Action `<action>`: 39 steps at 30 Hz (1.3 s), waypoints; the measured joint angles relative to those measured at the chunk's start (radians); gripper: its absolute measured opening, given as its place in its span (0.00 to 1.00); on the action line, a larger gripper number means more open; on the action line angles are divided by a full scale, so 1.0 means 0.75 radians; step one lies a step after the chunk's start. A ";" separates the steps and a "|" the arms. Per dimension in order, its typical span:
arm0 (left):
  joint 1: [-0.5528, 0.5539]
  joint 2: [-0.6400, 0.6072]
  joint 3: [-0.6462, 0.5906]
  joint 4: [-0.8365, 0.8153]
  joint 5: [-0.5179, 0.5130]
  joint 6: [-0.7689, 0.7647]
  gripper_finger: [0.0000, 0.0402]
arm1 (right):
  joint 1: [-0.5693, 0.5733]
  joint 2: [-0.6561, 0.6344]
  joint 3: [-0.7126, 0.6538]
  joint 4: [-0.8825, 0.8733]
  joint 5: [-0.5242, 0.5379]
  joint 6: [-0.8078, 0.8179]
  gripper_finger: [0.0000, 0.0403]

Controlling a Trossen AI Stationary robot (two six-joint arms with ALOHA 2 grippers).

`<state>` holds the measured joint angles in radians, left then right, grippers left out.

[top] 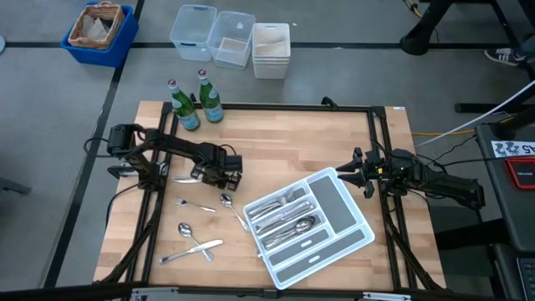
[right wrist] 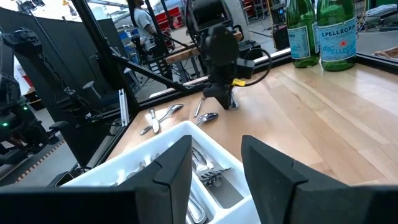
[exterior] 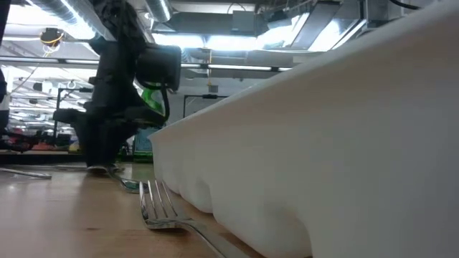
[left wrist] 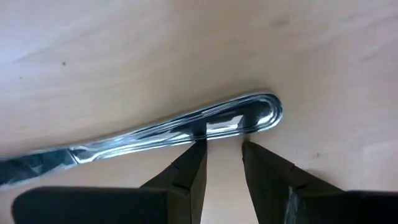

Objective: Sort silverware
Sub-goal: Put the silver table knife into the white silverware tray

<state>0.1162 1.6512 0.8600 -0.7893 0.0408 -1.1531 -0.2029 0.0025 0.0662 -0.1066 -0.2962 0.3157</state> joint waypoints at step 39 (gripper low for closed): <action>0.061 -0.079 -0.146 -0.323 -0.040 0.861 0.24 | 0.000 0.000 0.001 0.000 -0.001 0.001 0.35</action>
<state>0.1622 1.5921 0.7502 -1.0317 0.0110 -0.5076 -0.2028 0.0023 0.0666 -0.1066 -0.2966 0.3161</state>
